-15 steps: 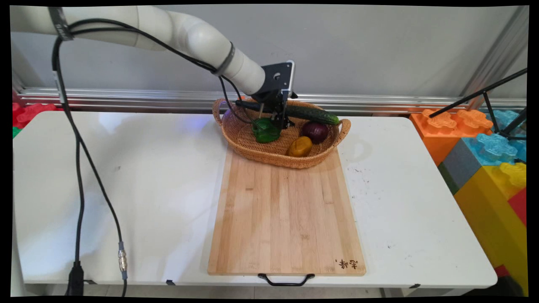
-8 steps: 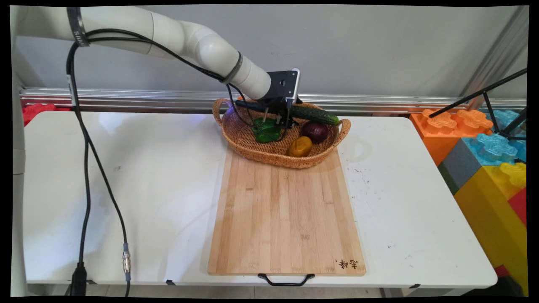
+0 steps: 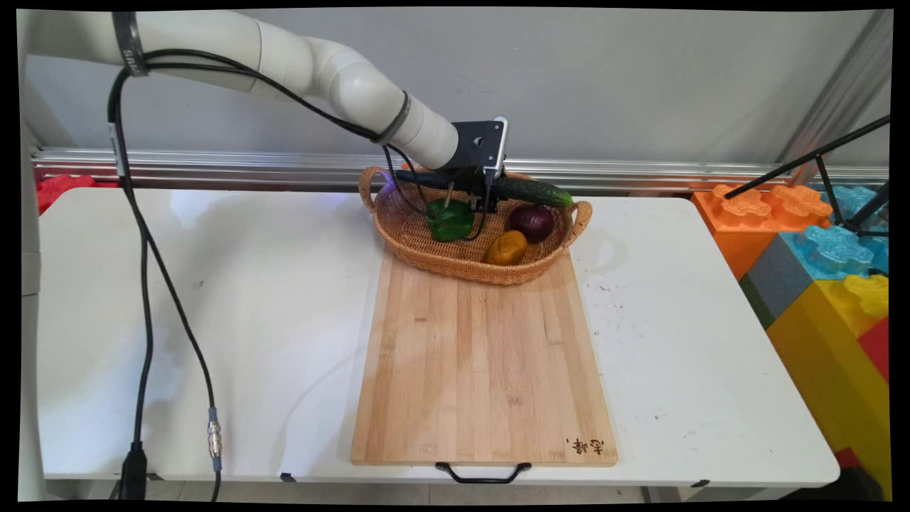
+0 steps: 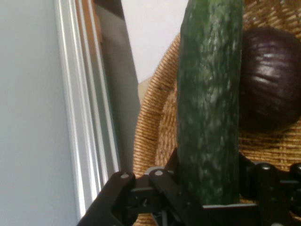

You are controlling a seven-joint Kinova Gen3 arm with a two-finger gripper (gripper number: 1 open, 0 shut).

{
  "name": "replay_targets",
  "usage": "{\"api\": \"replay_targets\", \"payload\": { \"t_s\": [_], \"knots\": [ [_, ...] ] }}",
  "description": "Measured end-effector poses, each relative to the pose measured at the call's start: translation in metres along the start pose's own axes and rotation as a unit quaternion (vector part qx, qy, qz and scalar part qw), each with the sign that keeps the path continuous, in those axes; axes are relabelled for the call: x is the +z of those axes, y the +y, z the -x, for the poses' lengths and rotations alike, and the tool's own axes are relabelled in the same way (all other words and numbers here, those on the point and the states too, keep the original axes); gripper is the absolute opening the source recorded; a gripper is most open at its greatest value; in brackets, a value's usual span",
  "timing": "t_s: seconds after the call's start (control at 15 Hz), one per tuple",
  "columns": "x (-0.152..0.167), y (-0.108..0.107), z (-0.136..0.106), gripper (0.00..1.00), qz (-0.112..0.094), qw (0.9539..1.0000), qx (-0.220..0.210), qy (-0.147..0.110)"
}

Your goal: Place the picked object on the cutting board

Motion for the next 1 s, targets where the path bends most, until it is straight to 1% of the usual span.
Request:
{"api": "replay_targets", "payload": {
  "t_s": [0.13,0.4,0.6,0.73,0.87,1.0],
  "knots": [
    [-0.007,-0.001,-0.005,0.00,-0.006,1.0000,0.000,0.002],
    [-0.042,-0.012,-0.029,0.00,-0.039,0.9991,0.006,0.014],
    [-0.066,-0.016,-0.048,0.00,-0.050,0.9985,0.006,0.024],
    [-0.082,-0.012,-0.066,0.00,-0.046,0.9983,0.000,0.036],
    [-0.098,-0.004,-0.085,0.00,-0.032,0.9982,-0.013,0.048],
    [-0.114,0.012,-0.105,0.00,-0.005,0.9977,-0.033,0.059]
  ]
}}
